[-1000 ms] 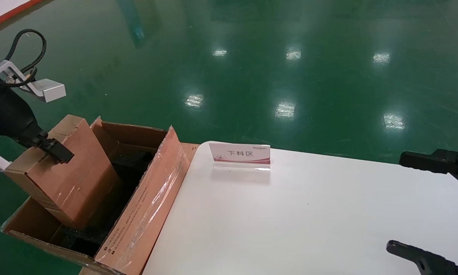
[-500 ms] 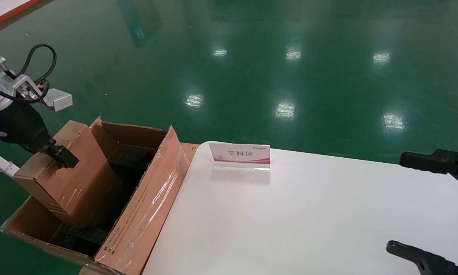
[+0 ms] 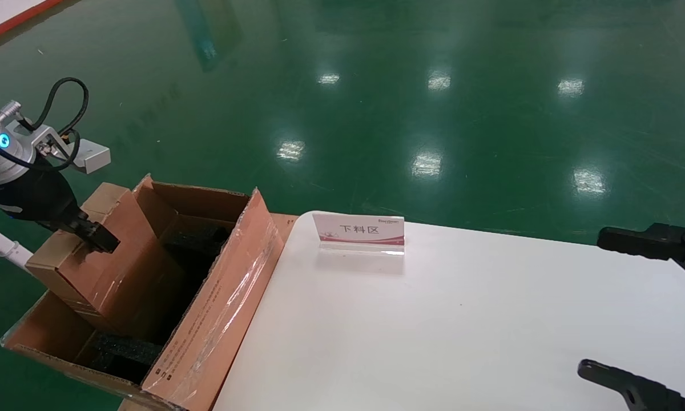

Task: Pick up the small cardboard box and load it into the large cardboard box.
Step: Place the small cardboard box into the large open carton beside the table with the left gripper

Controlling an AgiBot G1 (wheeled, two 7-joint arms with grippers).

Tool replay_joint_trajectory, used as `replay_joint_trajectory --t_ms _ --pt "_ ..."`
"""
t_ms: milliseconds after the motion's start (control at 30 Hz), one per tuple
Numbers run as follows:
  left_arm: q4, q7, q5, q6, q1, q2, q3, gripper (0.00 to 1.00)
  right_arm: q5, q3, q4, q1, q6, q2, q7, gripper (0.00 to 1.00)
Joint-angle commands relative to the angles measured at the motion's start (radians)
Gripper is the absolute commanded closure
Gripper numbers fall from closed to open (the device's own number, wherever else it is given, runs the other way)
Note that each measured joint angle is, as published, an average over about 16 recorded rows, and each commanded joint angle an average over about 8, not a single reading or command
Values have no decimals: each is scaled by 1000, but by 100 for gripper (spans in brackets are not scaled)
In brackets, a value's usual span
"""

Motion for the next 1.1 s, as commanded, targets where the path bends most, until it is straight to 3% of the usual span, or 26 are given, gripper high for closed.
replay_joint_trajectory --t_ms 33,1100 --pt "-14 -12 7 -15 1 -5 3 100 0 0 0 0 0 0 0 0" --pt "-199 -227 140 -163 35 -21 62 100 1 -2 0 0 1 1 -1 0"
